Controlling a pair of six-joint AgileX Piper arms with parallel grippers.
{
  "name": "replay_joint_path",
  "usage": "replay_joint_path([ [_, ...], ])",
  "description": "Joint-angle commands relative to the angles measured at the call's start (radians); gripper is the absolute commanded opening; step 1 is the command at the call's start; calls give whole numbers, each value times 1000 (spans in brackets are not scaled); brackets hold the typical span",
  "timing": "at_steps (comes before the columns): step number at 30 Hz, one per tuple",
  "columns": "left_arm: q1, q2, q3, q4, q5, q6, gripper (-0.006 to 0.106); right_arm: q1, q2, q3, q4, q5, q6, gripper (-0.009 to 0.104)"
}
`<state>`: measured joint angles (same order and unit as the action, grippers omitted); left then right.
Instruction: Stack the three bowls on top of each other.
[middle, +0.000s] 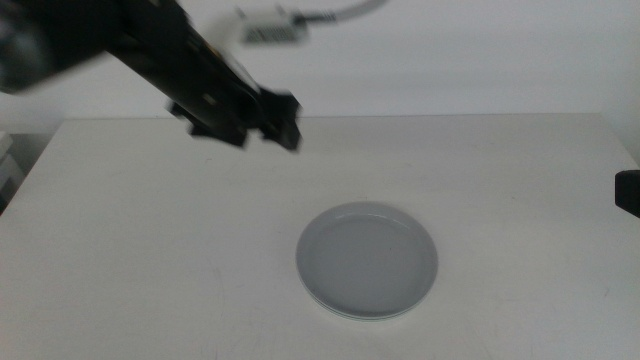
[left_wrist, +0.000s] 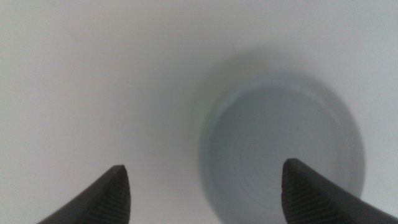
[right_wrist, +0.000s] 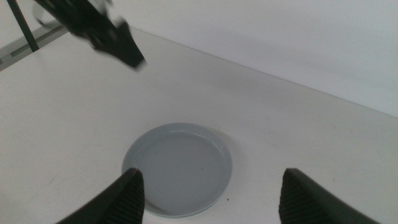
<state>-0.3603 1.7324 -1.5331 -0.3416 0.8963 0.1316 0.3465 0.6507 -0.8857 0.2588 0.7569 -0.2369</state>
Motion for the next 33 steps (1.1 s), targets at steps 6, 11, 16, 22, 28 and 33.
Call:
replay_joint_path([
  [6,91,-272,-21,61,17,-31,81,-2,2,-23,1,-70,-5,55],
  [11,117,-348,-21,106,11,-38,81,-2,2,-23,1,-70,-5,55],
  [16,117,-366,-21,179,12,-29,81,-2,2,-23,1,-70,-5,55],
  [22,117,-386,-22,233,17,-31,81,-2,2,-23,8,-95,11,55],
  [28,117,-422,-21,300,91,-53,81,-4,99,-41,-81,-123,188,48],
  [33,117,-506,55,364,89,-146,81,-4,254,-142,-119,-123,225,43],
])
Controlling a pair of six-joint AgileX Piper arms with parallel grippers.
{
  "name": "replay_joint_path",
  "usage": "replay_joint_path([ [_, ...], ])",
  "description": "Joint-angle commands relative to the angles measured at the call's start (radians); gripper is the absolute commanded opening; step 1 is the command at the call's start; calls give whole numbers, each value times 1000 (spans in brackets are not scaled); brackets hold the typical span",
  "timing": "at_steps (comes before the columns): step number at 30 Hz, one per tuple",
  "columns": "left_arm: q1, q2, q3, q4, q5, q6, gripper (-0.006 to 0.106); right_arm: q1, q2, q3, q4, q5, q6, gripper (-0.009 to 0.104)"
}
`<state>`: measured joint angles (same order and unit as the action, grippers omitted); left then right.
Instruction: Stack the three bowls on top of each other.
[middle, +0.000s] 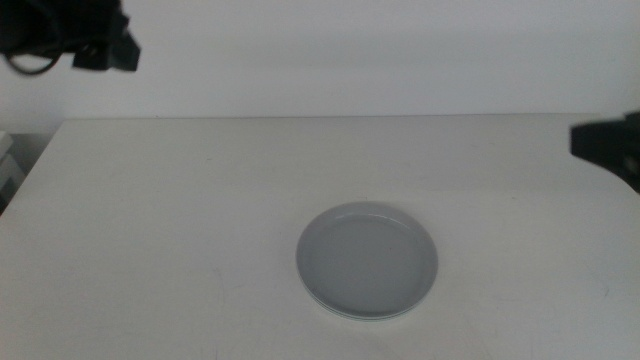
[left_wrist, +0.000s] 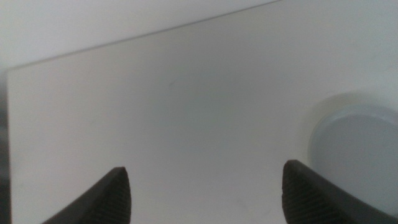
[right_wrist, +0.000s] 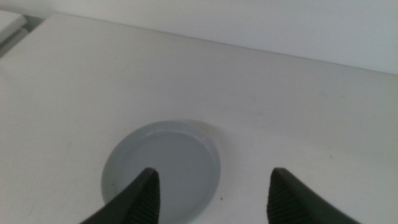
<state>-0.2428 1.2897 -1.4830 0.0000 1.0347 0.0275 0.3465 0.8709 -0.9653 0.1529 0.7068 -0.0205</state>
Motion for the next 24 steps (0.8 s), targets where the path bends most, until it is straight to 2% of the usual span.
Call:
replay_joint_path([
  [1,-1,-87,47,31,-72,-52,81,-4,68,-88,-16,-73,10,42],
  [3,-1,-147,138,49,-148,-56,81,-14,125,-135,-28,-76,11,40],
  [6,-1,-224,243,67,-240,-56,81,-92,186,-186,2,-72,10,39],
  [9,-1,-283,304,71,-267,-63,81,-214,188,-188,64,-61,-74,37],
  [13,-1,-356,390,99,-336,-128,81,-372,130,-158,203,8,-257,37],
  [18,-6,-526,612,89,-550,-143,81,-395,-57,28,331,-129,-423,37],
  [24,-7,-714,883,93,-772,-142,81,-392,-289,296,336,-268,-542,37],
])
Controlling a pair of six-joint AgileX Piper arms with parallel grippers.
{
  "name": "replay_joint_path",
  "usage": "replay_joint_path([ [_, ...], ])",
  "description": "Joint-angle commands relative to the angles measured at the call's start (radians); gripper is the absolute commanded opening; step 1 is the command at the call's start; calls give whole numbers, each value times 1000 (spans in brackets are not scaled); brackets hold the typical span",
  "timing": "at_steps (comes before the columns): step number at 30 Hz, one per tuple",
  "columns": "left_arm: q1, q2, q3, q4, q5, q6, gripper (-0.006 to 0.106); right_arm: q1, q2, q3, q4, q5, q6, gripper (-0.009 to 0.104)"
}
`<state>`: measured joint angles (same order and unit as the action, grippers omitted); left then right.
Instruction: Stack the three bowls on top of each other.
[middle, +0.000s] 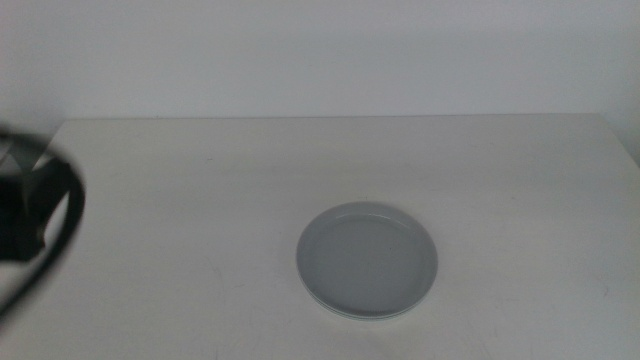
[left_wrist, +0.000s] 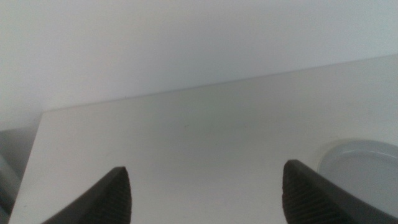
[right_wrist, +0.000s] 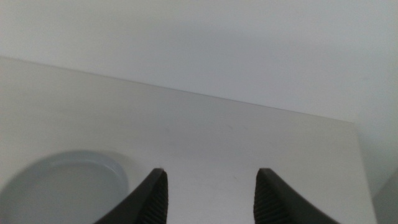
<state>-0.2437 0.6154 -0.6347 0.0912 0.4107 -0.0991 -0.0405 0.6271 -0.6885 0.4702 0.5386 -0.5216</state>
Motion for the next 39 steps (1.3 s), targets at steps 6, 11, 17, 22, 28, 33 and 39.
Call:
replay_joint_path([
  [6,-6,-180,219,1,-274,-16,81,-5,-281,255,41,-224,-74,37],
  [11,-6,-204,267,1,-287,-16,81,1,-385,373,54,-308,-63,37],
  [17,-6,-203,267,1,-267,-17,81,37,-395,388,60,-355,-71,37],
  [22,-6,-203,267,1,-238,-16,81,39,-395,390,60,-346,-71,37],
  [28,-6,-203,267,1,-238,-16,81,39,-395,390,60,-348,-71,37],
  [33,-5,-329,379,-1,-238,-16,81,39,-395,407,59,-362,-71,37],
  [39,-5,-470,538,-41,-237,-16,81,34,-447,521,-44,-447,-71,37],
])
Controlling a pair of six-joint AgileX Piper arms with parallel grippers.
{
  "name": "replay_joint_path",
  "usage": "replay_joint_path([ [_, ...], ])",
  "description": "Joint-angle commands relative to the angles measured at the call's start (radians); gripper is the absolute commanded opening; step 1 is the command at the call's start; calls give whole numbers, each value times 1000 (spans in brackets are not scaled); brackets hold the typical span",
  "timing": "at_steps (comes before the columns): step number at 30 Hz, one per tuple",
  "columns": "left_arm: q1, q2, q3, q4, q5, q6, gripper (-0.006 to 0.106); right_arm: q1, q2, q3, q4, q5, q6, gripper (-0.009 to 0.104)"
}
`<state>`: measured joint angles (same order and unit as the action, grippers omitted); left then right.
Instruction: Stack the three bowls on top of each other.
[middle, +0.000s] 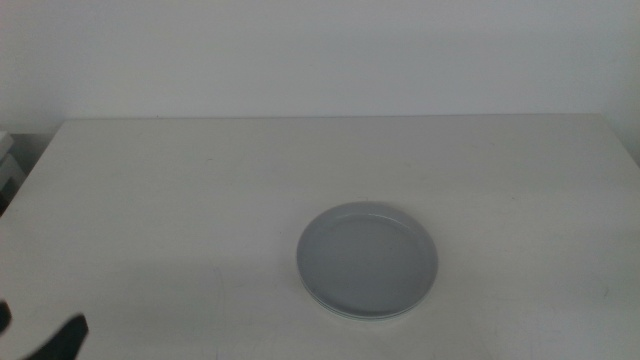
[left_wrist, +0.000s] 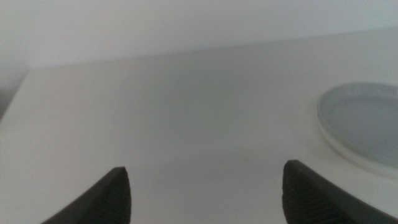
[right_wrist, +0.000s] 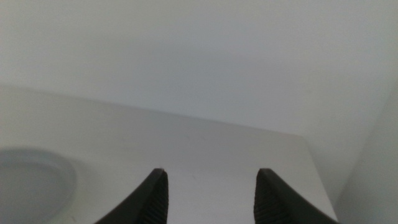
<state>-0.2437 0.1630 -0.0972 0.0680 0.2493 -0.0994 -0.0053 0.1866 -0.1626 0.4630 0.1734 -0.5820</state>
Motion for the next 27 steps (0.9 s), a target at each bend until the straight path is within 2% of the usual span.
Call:
replay_joint_path([
  [1,-5,-38,20,-17,-76,-16,81,-1,-24,22,-50,-82,-11,37],
  [8,31,-128,105,-21,-81,-16,81,-1,-168,188,-58,-73,-11,37],
  [9,45,-141,117,-22,-82,-16,81,-2,-189,185,-59,-34,-11,37],
  [15,148,-191,124,-36,-36,-16,81,-4,-224,184,-58,-44,-10,37],
  [27,151,-190,123,-32,-29,-16,81,-4,-224,184,-58,-40,-10,37],
])
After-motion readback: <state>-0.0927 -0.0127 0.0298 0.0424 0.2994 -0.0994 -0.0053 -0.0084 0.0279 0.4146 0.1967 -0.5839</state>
